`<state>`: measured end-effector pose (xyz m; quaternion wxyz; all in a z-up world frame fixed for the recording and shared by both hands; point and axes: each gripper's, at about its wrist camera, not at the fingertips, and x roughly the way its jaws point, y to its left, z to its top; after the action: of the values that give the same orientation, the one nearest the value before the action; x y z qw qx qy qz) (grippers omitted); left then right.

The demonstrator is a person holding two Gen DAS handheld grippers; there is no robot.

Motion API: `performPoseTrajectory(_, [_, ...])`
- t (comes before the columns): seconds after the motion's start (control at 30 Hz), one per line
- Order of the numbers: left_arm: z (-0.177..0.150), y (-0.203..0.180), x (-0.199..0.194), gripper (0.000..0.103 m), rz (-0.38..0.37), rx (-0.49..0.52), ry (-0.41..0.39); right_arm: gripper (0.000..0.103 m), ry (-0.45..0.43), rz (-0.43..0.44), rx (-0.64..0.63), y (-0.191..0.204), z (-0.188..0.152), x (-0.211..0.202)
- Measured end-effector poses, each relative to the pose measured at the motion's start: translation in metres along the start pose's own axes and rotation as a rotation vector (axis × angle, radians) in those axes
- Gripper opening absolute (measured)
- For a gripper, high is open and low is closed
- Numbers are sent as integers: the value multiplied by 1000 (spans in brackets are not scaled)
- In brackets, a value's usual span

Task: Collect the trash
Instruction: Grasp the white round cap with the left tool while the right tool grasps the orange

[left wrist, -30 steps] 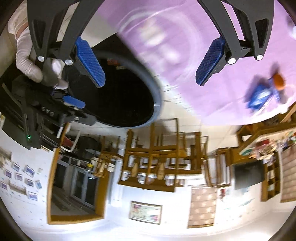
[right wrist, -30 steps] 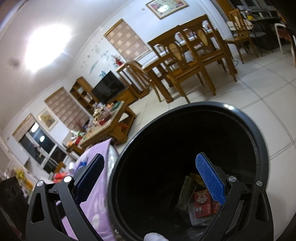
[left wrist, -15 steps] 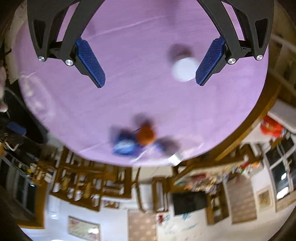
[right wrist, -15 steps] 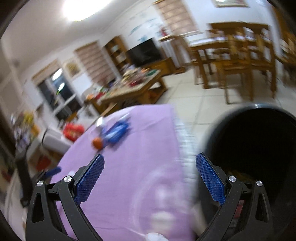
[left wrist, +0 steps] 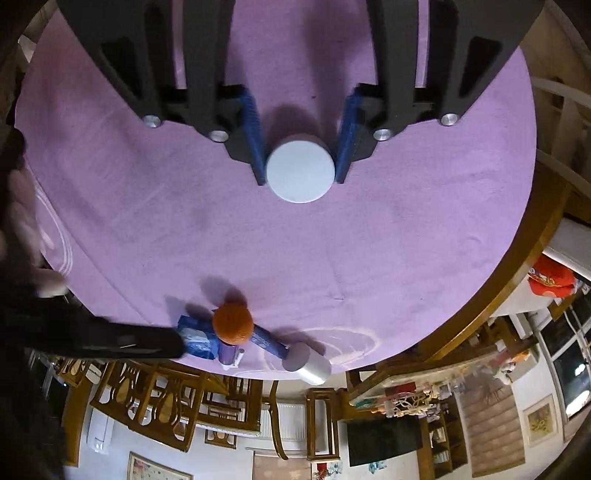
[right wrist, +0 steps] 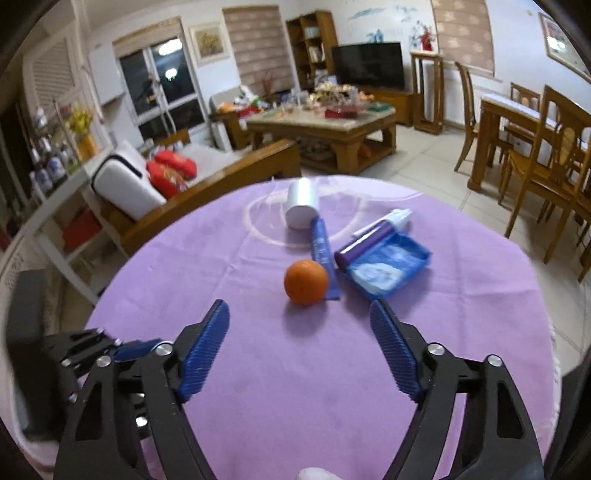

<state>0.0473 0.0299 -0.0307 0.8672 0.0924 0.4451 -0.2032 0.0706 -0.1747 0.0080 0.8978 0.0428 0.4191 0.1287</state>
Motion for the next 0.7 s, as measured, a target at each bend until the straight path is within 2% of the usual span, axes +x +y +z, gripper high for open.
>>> performPoseTrajectory(0.07, [-1,3,-3,36,-14,-11,-8,72,20,-21,1,3,7,21])
performPoseTrajectory(0.13, [1,4,-2,36,-10,-10,-19,63,37,-53,-6,4,12,35])
performPoseTrajectory(0.4, [2,14,-9,36,-34,-49,-73,55,108,-122,-15,7,24,90])
performPoseTrajectory(0.47, [4,14,-8,36,-34,-51,-74,49,124,-133,-11,6,24,102])
performPoseTrajectory(0.5, [4,14,-7,36,-36,-51,-77,42,120,-142,-13,5,24,106])
performPoseTrajectory(0.53, [4,15,-8,36,-38,-55,-79,38,109,-143,-17,5,24,106])
performPoseTrajectory(0.7, [6,17,-8,36,-39,-58,-84,37,96,-87,20,-1,18,99])
